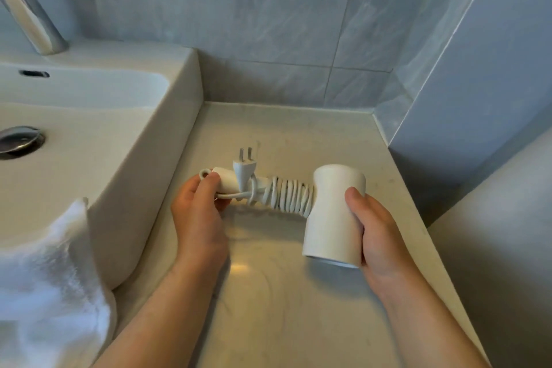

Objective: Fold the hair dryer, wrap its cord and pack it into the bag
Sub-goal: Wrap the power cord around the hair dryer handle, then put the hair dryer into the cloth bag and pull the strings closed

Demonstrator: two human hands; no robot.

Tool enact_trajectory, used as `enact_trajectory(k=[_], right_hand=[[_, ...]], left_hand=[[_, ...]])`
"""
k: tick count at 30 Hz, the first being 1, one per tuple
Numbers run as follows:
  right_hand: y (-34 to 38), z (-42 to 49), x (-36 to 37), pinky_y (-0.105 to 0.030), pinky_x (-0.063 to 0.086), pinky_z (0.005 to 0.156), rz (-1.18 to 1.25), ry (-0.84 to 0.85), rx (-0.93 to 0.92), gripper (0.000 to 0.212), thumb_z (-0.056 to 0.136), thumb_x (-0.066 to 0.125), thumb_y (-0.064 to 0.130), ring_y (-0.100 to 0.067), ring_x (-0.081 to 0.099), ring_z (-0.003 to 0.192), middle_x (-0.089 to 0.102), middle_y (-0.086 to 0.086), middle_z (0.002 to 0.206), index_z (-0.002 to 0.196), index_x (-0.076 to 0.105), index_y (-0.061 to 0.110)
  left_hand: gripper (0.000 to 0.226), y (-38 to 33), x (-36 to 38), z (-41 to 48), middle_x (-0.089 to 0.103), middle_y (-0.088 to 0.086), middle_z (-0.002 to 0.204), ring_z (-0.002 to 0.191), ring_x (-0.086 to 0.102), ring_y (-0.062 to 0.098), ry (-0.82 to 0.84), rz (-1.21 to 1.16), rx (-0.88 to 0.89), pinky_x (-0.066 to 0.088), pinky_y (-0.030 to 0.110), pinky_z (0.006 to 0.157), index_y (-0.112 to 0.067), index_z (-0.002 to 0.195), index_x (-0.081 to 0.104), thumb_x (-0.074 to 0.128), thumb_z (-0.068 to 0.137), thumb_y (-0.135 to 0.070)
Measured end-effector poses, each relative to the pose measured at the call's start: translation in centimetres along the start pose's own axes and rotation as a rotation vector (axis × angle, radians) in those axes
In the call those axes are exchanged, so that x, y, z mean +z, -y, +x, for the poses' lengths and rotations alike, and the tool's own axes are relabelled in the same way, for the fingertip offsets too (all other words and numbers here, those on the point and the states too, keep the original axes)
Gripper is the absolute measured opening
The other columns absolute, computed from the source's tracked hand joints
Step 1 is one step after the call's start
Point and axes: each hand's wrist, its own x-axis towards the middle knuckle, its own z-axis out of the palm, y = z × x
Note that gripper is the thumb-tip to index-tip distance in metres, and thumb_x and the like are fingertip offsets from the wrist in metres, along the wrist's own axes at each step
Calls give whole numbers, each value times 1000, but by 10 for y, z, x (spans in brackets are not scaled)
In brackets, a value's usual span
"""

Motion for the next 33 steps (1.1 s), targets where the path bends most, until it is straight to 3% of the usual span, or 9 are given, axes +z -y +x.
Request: enact_trajectory(k=[3, 7, 11, 16, 23, 30, 33], right_hand=[[7, -5, 4, -36, 52, 63, -54, -54, 16, 39, 72, 62, 48, -24, 68, 73, 73, -7, 82, 92, 69, 16], [22, -17, 14, -35, 52, 65, -69, -113, 127, 41, 71, 63, 52, -27, 67, 77, 71, -11, 92, 94, 67, 18], [55, -41, 15, -44, 54, 76, -41, -94, 273, 33, 87, 60, 46, -34, 66, 91, 69, -15, 103, 105, 64, 19], [100, -93, 9, -52, 53, 86, -70, -62, 405, 40, 88, 57, 48, -37, 66, 96, 68, -16, 105, 113, 60, 17], [157, -153, 12, -62, 49, 93, -107, 20, 430, 27, 87, 59, 46, -42, 65, 98, 69, -19, 104, 98, 61, 22], [184, -175, 39, -61, 52, 89, -122, 187, 335, 33, 86, 58, 49, -38, 67, 96, 69, -16, 105, 107, 59, 24], [188, -182, 62, -61, 51, 90, -113, 239, 313, 22, 89, 57, 42, -41, 66, 97, 68, -19, 105, 98, 60, 22]], left_hand=[[44, -7, -3, -4, 62, -5, 58, 58, 59, 8, 51, -27, -85, 48, 22, 57, -19, 54, 67, 54, 92, -2], [38, -28, -5, -10, 72, 0, 67, 66, 68, 10, 42, 22, -270, 56, 23, 62, -15, 64, 75, 55, 94, -3], [18, -68, -10, -24, 73, 4, 77, 77, 68, 16, 68, 123, -378, 57, 25, 71, -7, 85, 71, 56, 95, -8], [13, -131, -21, -60, 64, 16, 86, 83, 62, 26, 52, 237, -471, 52, 32, 74, -6, 82, 64, 58, 94, -9], [13, -209, -39, -113, 64, 12, 81, 78, 61, 22, 60, 303, -468, 52, 32, 71, -5, 86, 65, 55, 94, -8], [16, -256, -64, -138, 66, 12, 84, 80, 64, 23, -33, 284, -372, 53, 32, 73, -1, 100, 67, 55, 94, -10], [14, -271, -85, -141, 68, 15, 90, 84, 65, 25, -100, 279, -333, 53, 33, 74, -5, 98, 69, 57, 93, -12]])
